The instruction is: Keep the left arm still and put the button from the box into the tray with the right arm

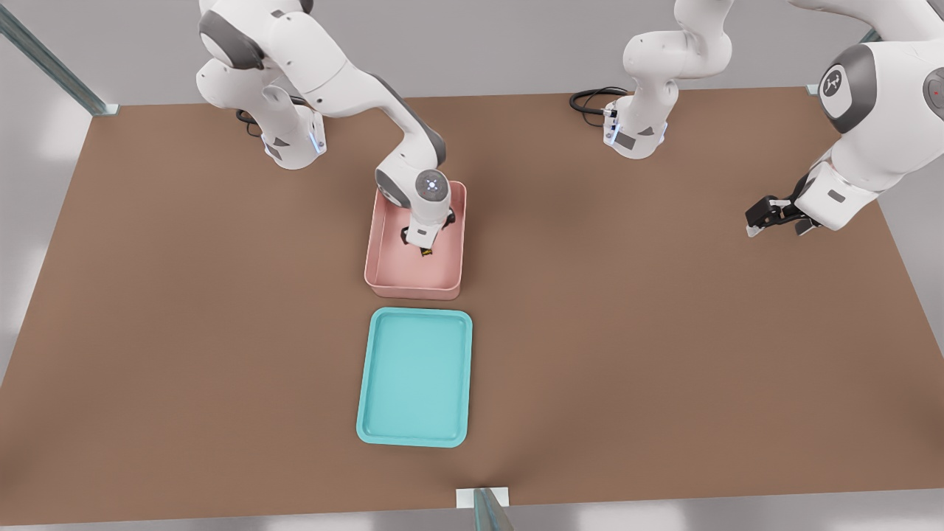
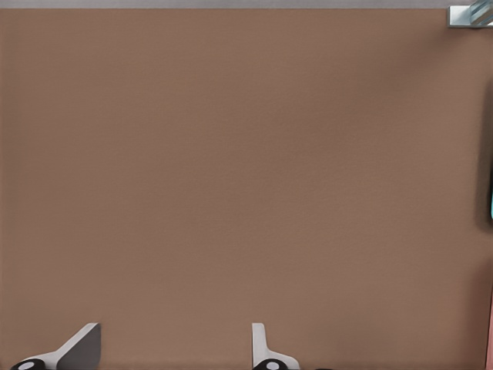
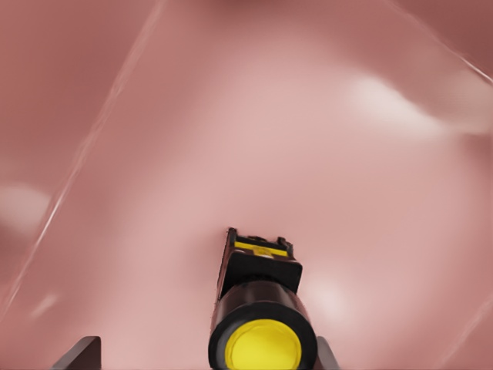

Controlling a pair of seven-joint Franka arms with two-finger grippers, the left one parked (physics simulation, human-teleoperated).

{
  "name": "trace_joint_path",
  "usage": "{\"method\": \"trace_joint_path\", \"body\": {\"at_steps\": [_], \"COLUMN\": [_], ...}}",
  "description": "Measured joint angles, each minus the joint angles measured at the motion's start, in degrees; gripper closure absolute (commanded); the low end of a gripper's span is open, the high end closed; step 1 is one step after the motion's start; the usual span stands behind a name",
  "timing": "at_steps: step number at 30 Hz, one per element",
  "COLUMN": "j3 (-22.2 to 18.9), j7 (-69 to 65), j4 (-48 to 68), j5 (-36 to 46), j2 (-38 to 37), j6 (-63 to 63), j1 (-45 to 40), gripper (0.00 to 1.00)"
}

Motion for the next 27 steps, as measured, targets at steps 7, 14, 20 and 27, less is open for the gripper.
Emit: {"method": "trace_joint_path", "body": {"at_steps": [7, 14, 20, 27], "j3": [-0.1, -0.3, -1.1, -2.8], "j7": [3.3, 5.4, 3.5, 3.2], "j4": [0.0, -0.1, 0.1, 0.5], "j5": [-0.2, -0.4, 1.8, 0.0], "j2": [2.5, 3.9, 3.0, 1.6], "j6": [3.2, 5.5, 6.2, 6.3], "j1": [0.2, 0.6, 0.5, 0.5], "gripper": [0.00, 0.00, 0.54, 0.65]}}
